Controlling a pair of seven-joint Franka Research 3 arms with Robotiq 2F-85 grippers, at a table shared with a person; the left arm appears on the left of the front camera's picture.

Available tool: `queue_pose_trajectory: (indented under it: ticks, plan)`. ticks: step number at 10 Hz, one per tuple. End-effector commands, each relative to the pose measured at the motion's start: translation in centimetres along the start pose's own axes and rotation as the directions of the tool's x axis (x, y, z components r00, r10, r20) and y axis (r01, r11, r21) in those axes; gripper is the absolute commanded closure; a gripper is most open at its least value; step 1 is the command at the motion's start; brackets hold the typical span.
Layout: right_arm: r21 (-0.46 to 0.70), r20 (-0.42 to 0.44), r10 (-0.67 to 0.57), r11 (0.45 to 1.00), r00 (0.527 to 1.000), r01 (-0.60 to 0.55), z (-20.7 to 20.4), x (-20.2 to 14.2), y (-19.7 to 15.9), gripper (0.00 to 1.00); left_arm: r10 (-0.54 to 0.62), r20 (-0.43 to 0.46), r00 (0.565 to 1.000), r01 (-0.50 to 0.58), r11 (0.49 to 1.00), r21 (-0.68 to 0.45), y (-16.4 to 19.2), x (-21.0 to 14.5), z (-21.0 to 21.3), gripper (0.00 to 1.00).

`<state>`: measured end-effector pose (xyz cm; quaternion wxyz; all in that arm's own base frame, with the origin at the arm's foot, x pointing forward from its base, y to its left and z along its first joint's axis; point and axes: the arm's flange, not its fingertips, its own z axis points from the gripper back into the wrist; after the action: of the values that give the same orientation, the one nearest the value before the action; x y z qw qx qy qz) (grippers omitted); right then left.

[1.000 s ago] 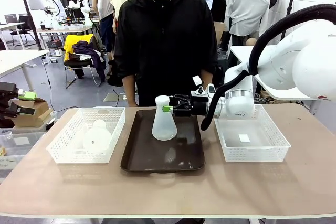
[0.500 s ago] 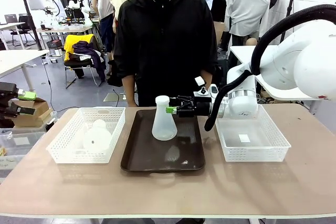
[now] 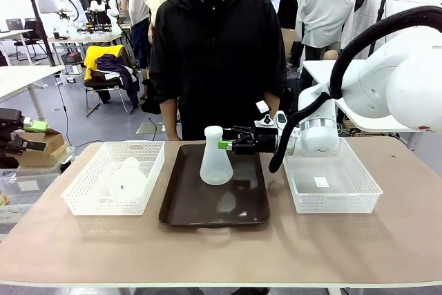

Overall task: Prepare the laboratory tools.
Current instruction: Place the picked Big flask upright in the Handle tray as instructed by the person.

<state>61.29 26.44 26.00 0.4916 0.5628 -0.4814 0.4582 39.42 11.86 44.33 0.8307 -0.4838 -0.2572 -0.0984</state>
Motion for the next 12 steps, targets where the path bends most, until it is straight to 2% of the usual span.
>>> queue_pose_trajectory:
  ticks: [1, 12]
  plan:
    - [0.002, 0.001, 0.002, 1.000, 1.000, -0.002, -0.15, 0.00, 0.05, 0.00, -0.013, -0.001, 1.000, 0.013, 1.000, -0.009, -0.01, -0.12, 0.19, 0.00]
    - [0.002, 0.001, 0.002, 1.000, 1.000, -0.002, -0.15, 0.00, 0.05, 0.00, -0.013, -0.001, 1.000, 0.013, 1.000, -0.009, -0.01, -0.12, 0.19, 0.00]
